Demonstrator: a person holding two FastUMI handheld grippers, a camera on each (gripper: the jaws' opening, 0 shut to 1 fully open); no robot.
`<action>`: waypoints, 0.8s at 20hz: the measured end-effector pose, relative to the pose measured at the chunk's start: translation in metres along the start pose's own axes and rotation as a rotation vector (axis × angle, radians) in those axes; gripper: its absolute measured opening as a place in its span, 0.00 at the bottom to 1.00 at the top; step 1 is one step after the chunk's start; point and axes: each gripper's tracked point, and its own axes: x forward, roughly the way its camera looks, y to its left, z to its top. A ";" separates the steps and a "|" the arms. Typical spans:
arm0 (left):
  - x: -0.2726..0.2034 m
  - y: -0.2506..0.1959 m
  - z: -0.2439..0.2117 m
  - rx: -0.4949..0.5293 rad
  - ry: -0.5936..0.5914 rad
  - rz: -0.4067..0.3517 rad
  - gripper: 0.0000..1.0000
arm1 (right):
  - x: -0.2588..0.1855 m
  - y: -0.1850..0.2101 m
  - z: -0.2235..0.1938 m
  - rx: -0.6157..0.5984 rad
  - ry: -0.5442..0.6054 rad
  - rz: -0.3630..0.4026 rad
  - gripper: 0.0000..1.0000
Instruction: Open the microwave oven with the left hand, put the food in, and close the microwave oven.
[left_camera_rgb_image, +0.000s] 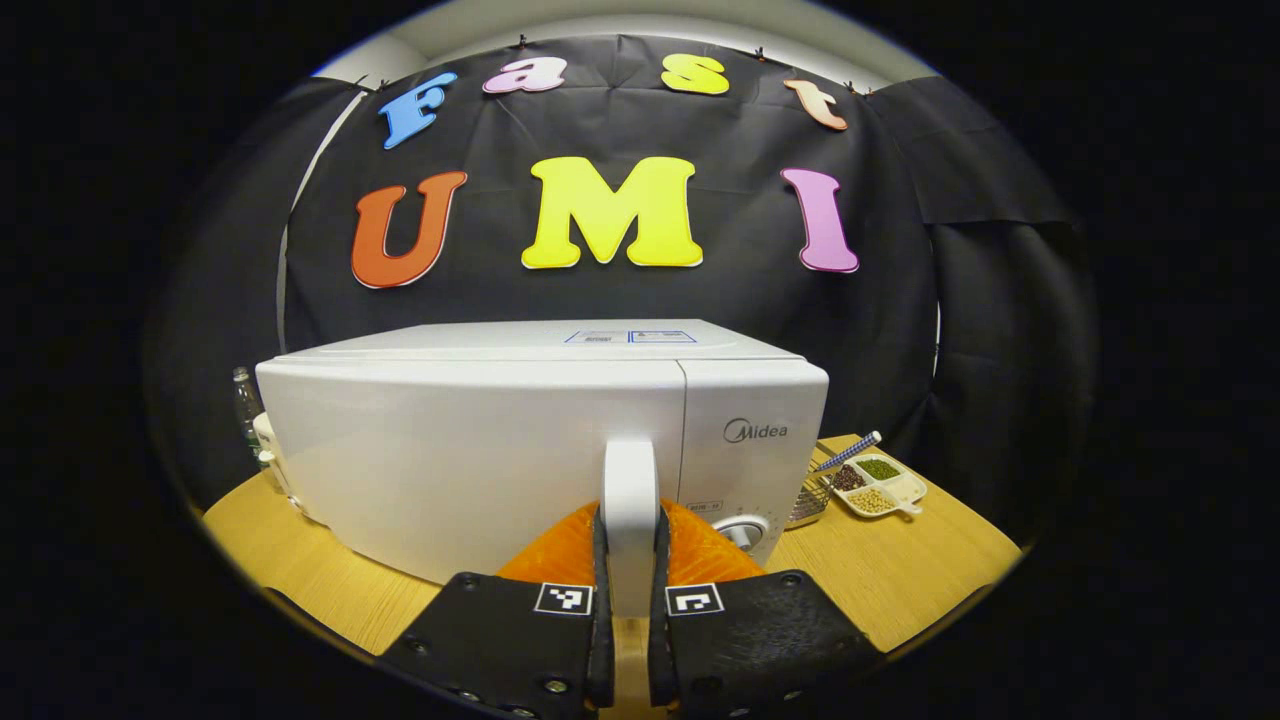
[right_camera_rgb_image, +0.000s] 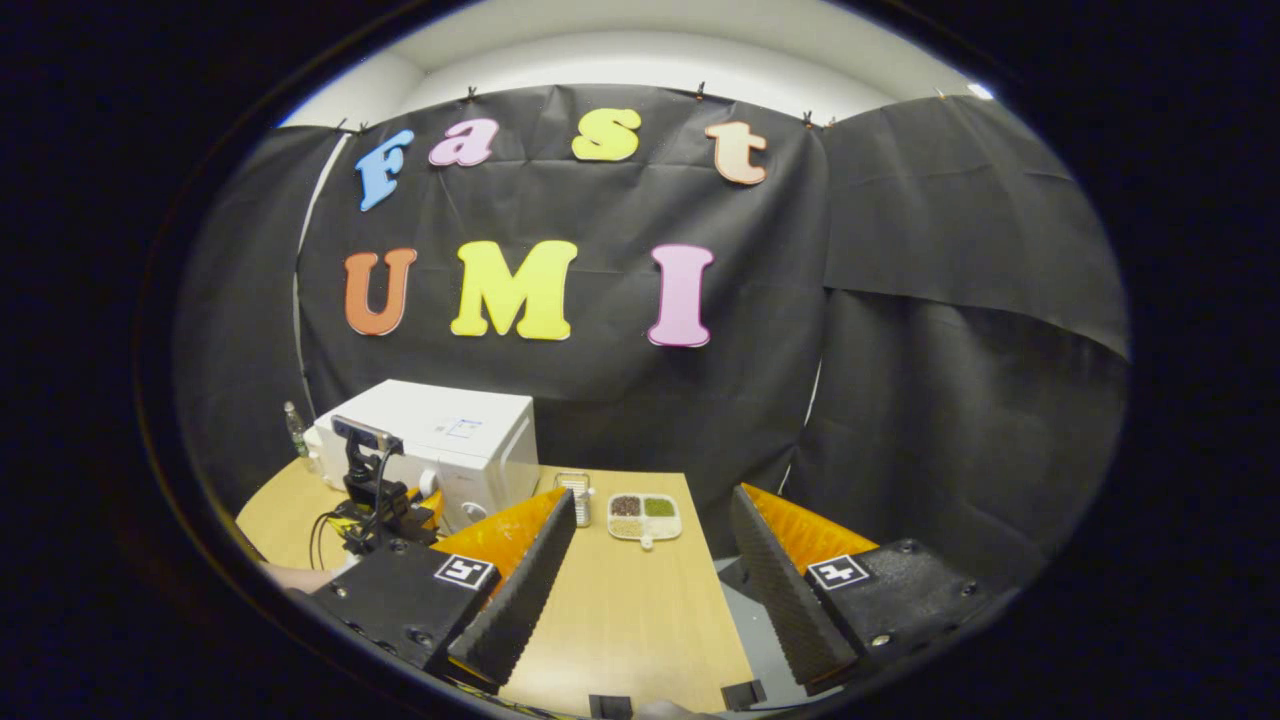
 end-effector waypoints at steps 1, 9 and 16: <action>0.000 0.000 -0.001 -0.005 0.011 0.000 0.12 | -0.003 -0.001 -0.002 0.002 0.001 -0.001 0.99; -0.065 0.013 -0.015 0.023 0.022 -0.046 0.12 | -0.011 0.017 -0.009 0.014 0.001 0.034 0.99; -0.131 0.048 -0.031 0.040 0.083 -0.075 0.14 | -0.032 0.062 -0.030 0.020 0.031 0.094 0.99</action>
